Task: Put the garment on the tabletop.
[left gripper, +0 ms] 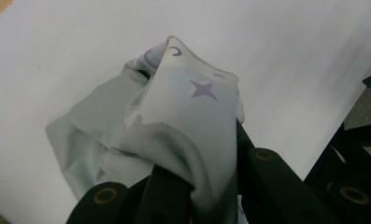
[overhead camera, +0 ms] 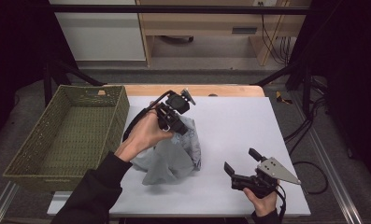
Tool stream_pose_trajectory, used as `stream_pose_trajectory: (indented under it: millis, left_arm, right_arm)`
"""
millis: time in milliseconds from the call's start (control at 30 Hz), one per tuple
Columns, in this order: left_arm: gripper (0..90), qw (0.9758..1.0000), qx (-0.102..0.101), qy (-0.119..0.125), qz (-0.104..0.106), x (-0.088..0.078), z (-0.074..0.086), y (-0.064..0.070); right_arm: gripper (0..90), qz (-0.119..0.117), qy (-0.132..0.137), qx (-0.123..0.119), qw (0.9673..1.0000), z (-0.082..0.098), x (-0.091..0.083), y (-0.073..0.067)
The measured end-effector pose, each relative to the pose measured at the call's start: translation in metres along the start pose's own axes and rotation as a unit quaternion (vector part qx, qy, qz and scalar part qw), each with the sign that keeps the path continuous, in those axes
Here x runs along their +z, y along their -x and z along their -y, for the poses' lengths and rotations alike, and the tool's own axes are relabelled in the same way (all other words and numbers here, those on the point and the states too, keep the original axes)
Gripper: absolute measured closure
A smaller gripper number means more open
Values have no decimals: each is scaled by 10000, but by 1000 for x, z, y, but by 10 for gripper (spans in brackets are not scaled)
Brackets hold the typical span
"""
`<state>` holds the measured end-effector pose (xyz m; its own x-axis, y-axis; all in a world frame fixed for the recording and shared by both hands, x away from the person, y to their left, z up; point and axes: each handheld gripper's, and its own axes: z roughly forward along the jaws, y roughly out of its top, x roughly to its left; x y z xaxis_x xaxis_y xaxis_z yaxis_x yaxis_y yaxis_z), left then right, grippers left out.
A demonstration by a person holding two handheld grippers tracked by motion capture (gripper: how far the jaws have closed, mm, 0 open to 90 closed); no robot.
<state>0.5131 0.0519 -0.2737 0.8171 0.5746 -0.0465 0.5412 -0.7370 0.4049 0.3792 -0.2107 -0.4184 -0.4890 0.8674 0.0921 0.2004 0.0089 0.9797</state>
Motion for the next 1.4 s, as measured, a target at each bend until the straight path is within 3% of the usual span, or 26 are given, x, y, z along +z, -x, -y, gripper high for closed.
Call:
stream_pose_trajectory:
  millis: [133,267,500,733,867,933,967,1000,1033,1067,1167,1233,1400]
  left_arm:
    - [826,10000,54,-23,65,12,3,1]
    - [824,9999,25,20,160,25,7,0]
    - [819,9996,64,11,266,51,10,5]
    - [772,9994,65,-25,338,71,16,6]
    - [693,9993,70,-56,353,77,18,4]
    - [612,9995,116,57,294,77,18,3]
    - [427,9994,113,108,316,77,18,3]
    - [427,9993,115,206,296,75,18,2]
    - [300,9990,81,307,302,74,18,1]
    - [300,9988,79,376,295,73,18,0]
    - [181,9978,38,563,337,67,20,-3]
    - [95,9977,45,620,253,63,21,-3]
    - [56,9948,-31,963,334,49,24,-4]
  right_arm:
    - [6,-19,-23,87,10000,0,0,-1]
    - [6,5,-36,-25,10000,1,1,0]
    - [6,-2,-22,41,10000,1,2,-1]
    - [6,-2,-76,47,10000,2,2,-1]
    - [6,-21,-78,10,10000,2,2,0]
    - [6,-20,-83,11,10000,2,2,0]
    - [6,-17,-87,27,10000,2,2,0]
    - [6,-17,-87,27,10000,2,2,0]
    - [6,-49,-88,62,9999,2,2,-1]
    - [6,-49,-88,62,9999,2,2,-1]
    - [6,-19,-78,31,10000,2,2,0]
    - [5,-31,-66,3,10000,2,2,0]
    - [5,-11,-90,-2,10000,2,3,0]
